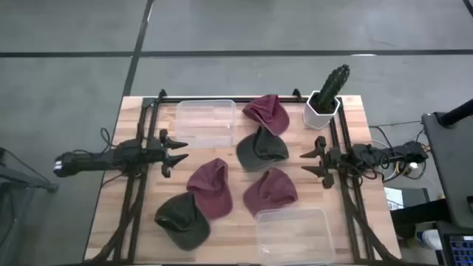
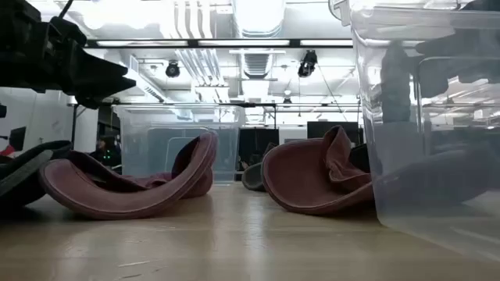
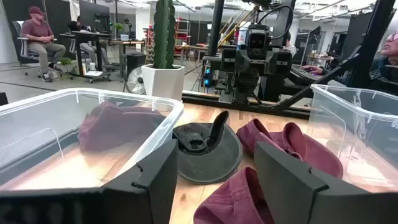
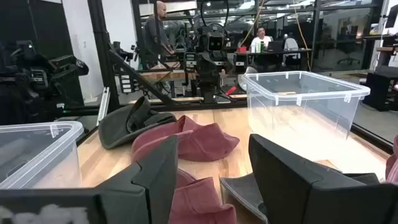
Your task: Pick and place caps into container
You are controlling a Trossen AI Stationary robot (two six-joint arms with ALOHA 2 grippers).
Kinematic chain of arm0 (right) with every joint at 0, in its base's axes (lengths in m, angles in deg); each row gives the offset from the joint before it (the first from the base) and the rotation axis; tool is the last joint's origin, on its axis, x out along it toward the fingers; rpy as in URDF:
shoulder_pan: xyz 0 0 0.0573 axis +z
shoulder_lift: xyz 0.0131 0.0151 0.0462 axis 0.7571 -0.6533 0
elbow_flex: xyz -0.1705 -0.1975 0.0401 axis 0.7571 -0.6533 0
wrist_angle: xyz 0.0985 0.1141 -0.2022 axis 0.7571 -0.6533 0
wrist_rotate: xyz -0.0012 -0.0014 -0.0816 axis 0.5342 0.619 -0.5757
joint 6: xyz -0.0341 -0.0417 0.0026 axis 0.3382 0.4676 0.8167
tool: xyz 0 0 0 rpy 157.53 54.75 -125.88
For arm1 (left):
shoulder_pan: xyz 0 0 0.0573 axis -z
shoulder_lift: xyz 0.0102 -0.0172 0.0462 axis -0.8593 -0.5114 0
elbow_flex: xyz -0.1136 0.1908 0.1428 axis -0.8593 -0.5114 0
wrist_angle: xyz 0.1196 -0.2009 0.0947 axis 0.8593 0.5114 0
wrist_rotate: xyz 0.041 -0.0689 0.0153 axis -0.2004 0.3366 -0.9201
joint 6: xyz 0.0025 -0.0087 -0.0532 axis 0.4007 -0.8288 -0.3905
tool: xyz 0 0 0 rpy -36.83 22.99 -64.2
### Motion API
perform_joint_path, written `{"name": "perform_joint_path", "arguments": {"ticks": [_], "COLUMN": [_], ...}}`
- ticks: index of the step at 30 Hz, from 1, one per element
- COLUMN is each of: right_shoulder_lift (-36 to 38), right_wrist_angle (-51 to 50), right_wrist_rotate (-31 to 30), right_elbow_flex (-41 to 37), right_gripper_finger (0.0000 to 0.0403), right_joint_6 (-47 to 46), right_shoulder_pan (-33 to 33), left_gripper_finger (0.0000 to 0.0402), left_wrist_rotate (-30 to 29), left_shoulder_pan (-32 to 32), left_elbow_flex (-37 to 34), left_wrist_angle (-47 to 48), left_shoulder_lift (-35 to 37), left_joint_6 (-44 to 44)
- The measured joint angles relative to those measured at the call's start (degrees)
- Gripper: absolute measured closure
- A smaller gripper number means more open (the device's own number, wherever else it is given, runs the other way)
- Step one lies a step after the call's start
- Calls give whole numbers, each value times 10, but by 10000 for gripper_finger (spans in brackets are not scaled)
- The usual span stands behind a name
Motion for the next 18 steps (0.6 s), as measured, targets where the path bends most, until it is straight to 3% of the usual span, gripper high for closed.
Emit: {"name": "perform_joint_path", "arguments": {"ticks": [7,13,18], "right_shoulder_lift": [0,0,0], "right_wrist_angle": [0,0,0], "right_wrist_rotate": [0,-1,-1], "right_elbow_flex": [0,0,0], "right_gripper_finger": [211,211,211], "right_joint_6": [2,110,104], "right_shoulder_pan": [0,0,0], "left_gripper_finger": [197,197,197], "left_wrist_rotate": [0,0,0], "left_shoulder_pan": [0,0,0], "left_elbow_flex": [0,0,0], "left_wrist_angle": [0,0,0], "left_shoulder_lift": [0,0,0], "left_joint_6": [0,0,0]}}
